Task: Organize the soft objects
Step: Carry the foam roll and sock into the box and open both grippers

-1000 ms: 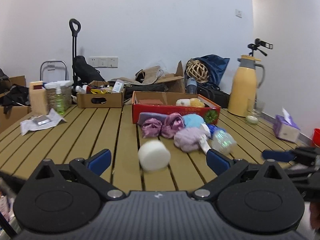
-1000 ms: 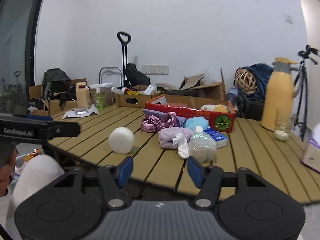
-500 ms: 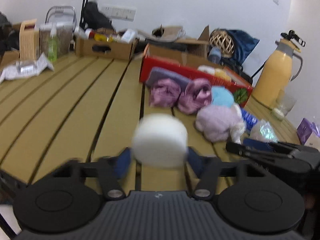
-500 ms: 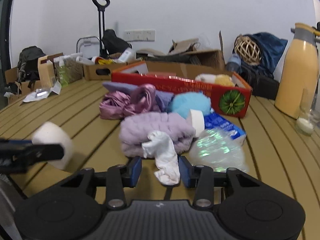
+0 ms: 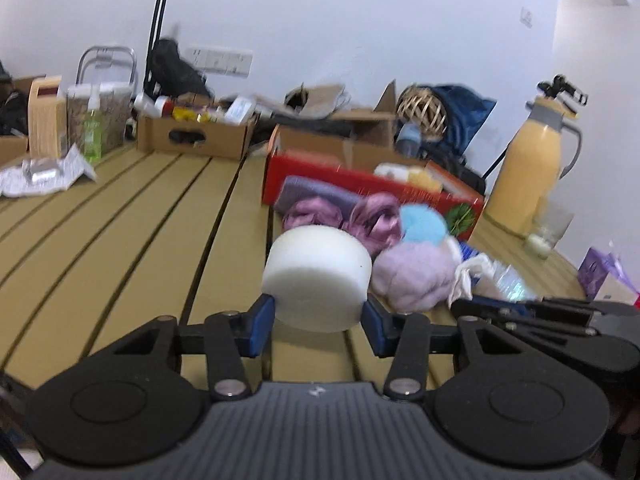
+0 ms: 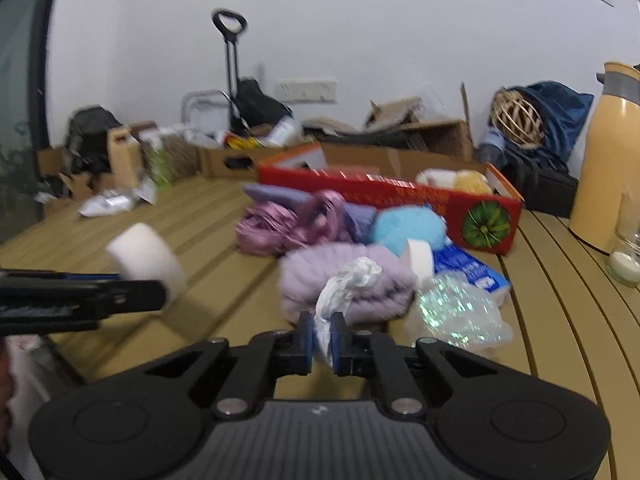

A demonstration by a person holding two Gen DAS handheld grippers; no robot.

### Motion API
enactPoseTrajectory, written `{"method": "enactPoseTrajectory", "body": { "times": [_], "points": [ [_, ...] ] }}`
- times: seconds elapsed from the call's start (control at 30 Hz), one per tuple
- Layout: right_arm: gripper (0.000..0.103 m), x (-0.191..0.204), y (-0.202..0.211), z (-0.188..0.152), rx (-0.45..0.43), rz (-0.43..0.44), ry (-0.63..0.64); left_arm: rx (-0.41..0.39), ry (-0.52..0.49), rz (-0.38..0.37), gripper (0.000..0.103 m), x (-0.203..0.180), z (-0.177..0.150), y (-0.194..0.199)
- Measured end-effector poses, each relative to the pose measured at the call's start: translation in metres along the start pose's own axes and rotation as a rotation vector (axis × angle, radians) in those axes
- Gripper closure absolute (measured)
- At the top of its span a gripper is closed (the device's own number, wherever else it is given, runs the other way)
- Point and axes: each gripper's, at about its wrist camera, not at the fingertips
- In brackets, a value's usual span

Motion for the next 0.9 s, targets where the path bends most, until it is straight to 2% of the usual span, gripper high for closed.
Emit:
{"method": "enactPoseTrajectory", "body": {
  "times": [0.13, 0.2, 0.27, 0.37, 0.43, 0.53, 0.57, 0.63, 0.67, 0.73, 0.77, 0.87, 0.9],
  "points": [
    [0.095, -0.004, 0.008, 0.028, -0.046, 0.063, 0.023, -0.069, -0.052, -0.062, 0.055, -0.010, 0.038, -0.006],
    [0.094, -0.016, 0.004, 0.052, -0.063, 0.102, 0.033, -0.100, -0.089, -0.085, 0.055, -0.018, 0.067, -0.026],
    [0.094, -0.034, -0.007, 0.077, -0.067, 0.120, 0.039, -0.098, -0.125, -0.110, 0.055, -0.024, 0.097, -0.053],
    [0.094, -0.074, -0.045, 0.126, -0.034, 0.117, 0.038, -0.037, -0.163, -0.128, 0.055, -0.037, 0.142, -0.112],
    [0.094, -0.102, -0.082, 0.158, 0.005, 0.094, 0.046, 0.024, -0.226, -0.130, 0.055, -0.049, 0.168, -0.157],
    [0.094, -0.139, -0.146, 0.196, 0.084, 0.080, 0.008, 0.125, -0.319, -0.101, 0.054, -0.066, 0.187, -0.217],
    [0.094, -0.151, -0.171, 0.208, 0.111, 0.069, -0.002, 0.147, -0.334, -0.072, 0.054, -0.069, 0.191, -0.234],
    [0.093, -0.162, -0.211, 0.219, 0.165, 0.046, 0.028, 0.194, -0.384, -0.055, 0.050, -0.074, 0.195, -0.259],
    [0.089, -0.168, -0.230, 0.223, 0.173, 0.043, 0.025, 0.211, -0.396, -0.053, 0.048, -0.075, 0.196, -0.270],
    [0.080, -0.179, -0.262, 0.229, 0.194, 0.049, 0.017, 0.202, -0.389, -0.020, 0.032, -0.074, 0.198, -0.283],
    [0.075, -0.183, -0.271, 0.230, 0.194, 0.040, -0.003, 0.193, -0.391, -0.025, 0.030, -0.071, 0.198, -0.287],
    [0.061, -0.189, -0.275, 0.230, 0.167, 0.034, -0.056, 0.181, -0.362, -0.033, 0.023, -0.063, 0.204, -0.291],
    [0.061, -0.188, -0.271, 0.229, 0.163, 0.037, -0.058, 0.179, -0.354, -0.038, 0.022, -0.060, 0.206, -0.290]
  ]
}}
Point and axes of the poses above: each gripper's, at about its wrist camera, not at the fingertips, and y roughly against the way its jaws point, x to its left, z to its top, and after that the axes turned 11 degrees about z, right-handed
